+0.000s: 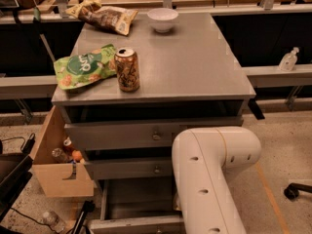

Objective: Open bottom drawer

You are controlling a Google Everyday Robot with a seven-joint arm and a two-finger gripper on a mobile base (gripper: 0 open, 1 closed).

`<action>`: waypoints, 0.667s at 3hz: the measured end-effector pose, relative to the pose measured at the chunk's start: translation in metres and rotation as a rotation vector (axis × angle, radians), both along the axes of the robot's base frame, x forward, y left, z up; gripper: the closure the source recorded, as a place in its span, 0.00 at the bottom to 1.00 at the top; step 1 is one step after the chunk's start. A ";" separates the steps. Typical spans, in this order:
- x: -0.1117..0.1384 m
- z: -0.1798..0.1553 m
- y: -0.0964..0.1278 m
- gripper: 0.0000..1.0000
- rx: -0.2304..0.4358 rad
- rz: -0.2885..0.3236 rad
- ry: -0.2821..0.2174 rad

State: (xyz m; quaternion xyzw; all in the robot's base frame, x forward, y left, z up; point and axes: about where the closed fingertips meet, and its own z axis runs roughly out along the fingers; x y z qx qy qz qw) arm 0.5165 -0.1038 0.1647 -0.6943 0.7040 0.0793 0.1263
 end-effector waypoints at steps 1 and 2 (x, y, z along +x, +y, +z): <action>0.040 -0.005 -0.014 1.00 -0.017 -0.026 -0.108; 0.056 -0.008 -0.020 1.00 -0.015 -0.033 -0.140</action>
Offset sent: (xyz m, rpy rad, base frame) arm 0.0799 -0.0293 -0.0089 -0.0135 -0.1852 -0.0447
